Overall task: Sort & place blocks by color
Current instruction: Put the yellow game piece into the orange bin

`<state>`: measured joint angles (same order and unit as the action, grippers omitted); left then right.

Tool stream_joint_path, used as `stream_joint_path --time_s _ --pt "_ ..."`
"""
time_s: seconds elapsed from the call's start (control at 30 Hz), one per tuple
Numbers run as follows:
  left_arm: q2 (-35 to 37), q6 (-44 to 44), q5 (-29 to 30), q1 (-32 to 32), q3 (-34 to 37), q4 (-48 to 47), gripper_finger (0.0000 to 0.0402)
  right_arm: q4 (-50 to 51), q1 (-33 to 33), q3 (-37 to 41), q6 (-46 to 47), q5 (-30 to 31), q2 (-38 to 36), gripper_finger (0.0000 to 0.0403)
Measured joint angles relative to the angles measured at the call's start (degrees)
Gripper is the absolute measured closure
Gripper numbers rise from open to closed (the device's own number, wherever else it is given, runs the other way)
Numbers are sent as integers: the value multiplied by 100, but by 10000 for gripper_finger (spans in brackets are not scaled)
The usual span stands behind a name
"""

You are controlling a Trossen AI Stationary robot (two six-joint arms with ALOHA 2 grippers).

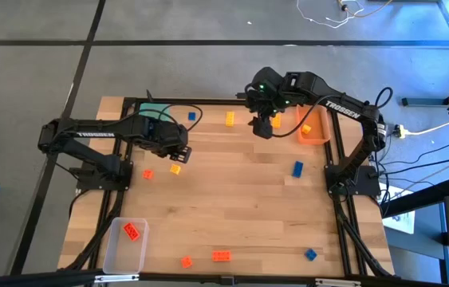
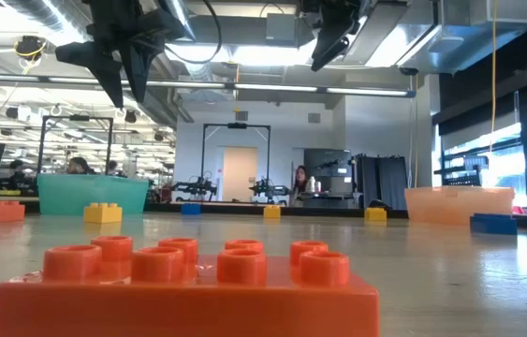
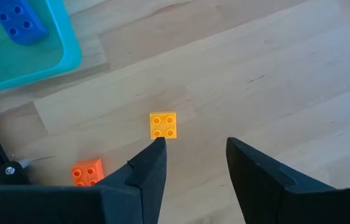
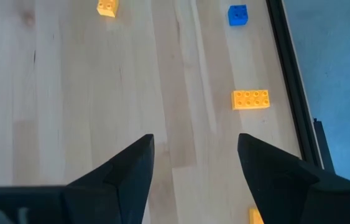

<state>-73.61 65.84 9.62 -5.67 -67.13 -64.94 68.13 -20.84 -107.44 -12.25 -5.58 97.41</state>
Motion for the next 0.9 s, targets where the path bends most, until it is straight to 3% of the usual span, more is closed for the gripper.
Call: stream_joint_path --time_s 0.2,0.37,0.63,0.9 --pt "-1 309 -137 0 0 43 234 -136 0 0 0 0 0 171" --pt "-86 791 -759 1 -5 -119 199 -168 0 0 0 0 0 171" --pt "-548 333 -490 -7 -6 -423 135 -214 0 0 0 0 0 171" --pt "-1439 -128 -410 -7 -7 -517 124 -279 0 0 0 0 -2 171"
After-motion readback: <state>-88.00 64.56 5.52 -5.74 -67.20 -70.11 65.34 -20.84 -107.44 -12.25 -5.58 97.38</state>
